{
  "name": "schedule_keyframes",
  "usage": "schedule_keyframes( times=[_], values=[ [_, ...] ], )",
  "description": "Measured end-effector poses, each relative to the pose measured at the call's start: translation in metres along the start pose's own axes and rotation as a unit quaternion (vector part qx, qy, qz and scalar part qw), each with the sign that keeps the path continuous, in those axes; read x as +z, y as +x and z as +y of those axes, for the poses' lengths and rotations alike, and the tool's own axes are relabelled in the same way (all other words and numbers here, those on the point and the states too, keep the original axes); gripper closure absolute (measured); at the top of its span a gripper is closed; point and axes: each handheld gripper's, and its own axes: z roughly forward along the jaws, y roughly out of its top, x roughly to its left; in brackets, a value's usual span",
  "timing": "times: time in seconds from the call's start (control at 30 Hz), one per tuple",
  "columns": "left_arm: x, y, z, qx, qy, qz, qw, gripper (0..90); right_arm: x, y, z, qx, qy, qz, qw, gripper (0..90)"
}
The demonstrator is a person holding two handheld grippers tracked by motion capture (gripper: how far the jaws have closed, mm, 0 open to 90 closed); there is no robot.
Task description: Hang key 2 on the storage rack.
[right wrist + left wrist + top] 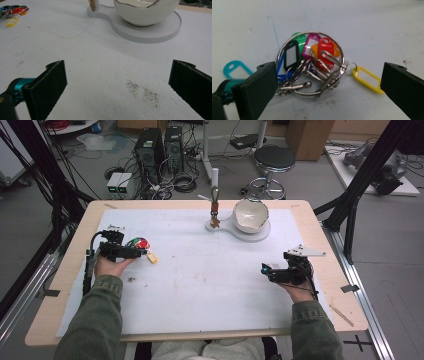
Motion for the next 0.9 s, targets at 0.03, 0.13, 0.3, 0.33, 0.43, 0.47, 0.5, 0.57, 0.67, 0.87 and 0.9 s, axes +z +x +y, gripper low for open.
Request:
schedule_keyframes(
  times=[0.03, 0.13, 0.3, 0.33, 0.43, 0.47, 0.5, 0.57, 0.67, 0.87, 0.9],
  values=[
    [0.002, -0.001, 0.001, 0.004, 0.008, 0.003, 1.0000, 3.8, 0.000, 0.000, 0.000, 0.000, 0.000, 0.001, 1.0000, 0.7],
    [0.007, 0.000, 0.001, -0.001, 0.021, 0.001, 0.9998, 4.0, 0.000, 0.000, 0.000, 0.000, 0.000, 0.001, 1.0000, 0.7],
    [0.012, 0.002, -0.001, 0.017, 0.049, 0.002, 0.9987, 10.7, -0.001, 0.001, 0.000, -0.001, -0.002, 0.002, 1.0000, 0.7],
    [0.012, 0.001, -0.001, 0.017, 0.049, 0.002, 0.9987, 12.5, -0.001, 0.001, 0.000, -0.001, -0.002, 0.003, 1.0000, 0.7],
    [0.013, 0.000, -0.002, 0.026, 0.055, 0.001, 0.9982, 18.1, -0.001, 0.001, 0.000, 0.001, -0.002, 0.003, 1.0000, 0.7],
    [0.014, 0.000, -0.002, 0.027, 0.056, 0.000, 0.9981, 19.9, -0.002, 0.001, 0.000, 0.001, -0.002, 0.003, 1.0000, 0.7],
    [0.014, 0.000, -0.002, 0.030, 0.058, 0.003, 0.9979, 22.2, -0.002, 0.001, 0.000, 0.001, -0.003, 0.003, 1.0000, 0.7],
    [0.014, 0.000, -0.002, 0.032, 0.061, 0.008, 0.9976, 25.6, -0.002, 0.001, 0.000, 0.000, -0.003, 0.003, 1.0000, 0.7],
    [0.016, 0.000, -0.002, 0.044, 0.061, 0.023, 0.9969, 35.3, -0.002, 0.000, 0.000, 0.000, -0.004, 0.003, 1.0000, 0.7],
    [0.021, -0.004, -0.002, 0.072, 0.076, 0.026, 0.9941, 49.7, -0.002, 0.001, 0.000, 0.002, -0.003, 0.004, 1.0000, 0.7],
    [0.021, -0.004, -0.002, 0.076, 0.075, 0.021, 0.9941, 51.7, -0.002, 0.001, 0.000, 0.002, -0.003, 0.004, 1.0000, 0.7]
  ],
)
